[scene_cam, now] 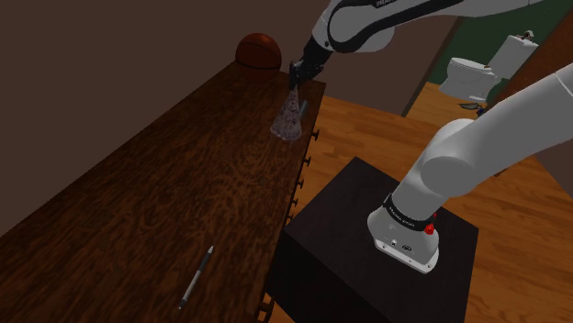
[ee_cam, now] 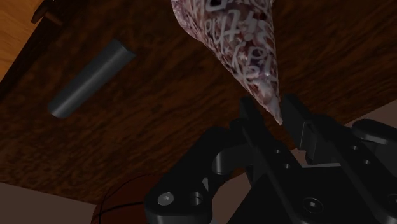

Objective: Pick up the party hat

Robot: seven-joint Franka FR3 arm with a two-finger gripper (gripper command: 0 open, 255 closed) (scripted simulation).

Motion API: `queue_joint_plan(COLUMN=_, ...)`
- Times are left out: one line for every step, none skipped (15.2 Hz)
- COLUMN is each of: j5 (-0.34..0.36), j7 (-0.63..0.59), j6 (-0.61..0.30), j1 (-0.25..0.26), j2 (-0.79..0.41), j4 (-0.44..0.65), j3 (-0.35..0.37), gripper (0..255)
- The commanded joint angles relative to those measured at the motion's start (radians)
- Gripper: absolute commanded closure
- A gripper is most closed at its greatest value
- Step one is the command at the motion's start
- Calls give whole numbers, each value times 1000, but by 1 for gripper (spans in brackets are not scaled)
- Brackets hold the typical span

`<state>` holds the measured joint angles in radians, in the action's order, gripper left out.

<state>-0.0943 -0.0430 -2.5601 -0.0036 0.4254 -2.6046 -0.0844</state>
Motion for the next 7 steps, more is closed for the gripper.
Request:
queue_joint_plan(j5=4, j7=-4, j6=29, j1=-3, j2=11, j4=18, j3=1, gripper=255)
queue_joint_plan(j5=6, j7=-6, j6=44, j1=-4, j2=18, j4=26, j3=2, gripper=255)
queue_joint_plan(j5=8, j7=-8, j6=59, j1=-5, j2=24, j4=35, j3=3, gripper=255)
queue_joint_plan(j5=9, j7=-10, j6=74, j1=-6, j2=30, j4=44, j3=4, gripper=255)
queue_joint_plan(j5=11, j7=-13, j6=90, j1=-7, j2=36, j4=54, j3=5, gripper=255)
queue_joint_plan(j5=11, j7=-13, j6=92, j1=-7, j2=37, j4=55, j3=5, gripper=255)
queue_joint_plan(j5=11, j7=-13, j6=92, j1=-7, j2=37, j4=55, j3=5, gripper=255)
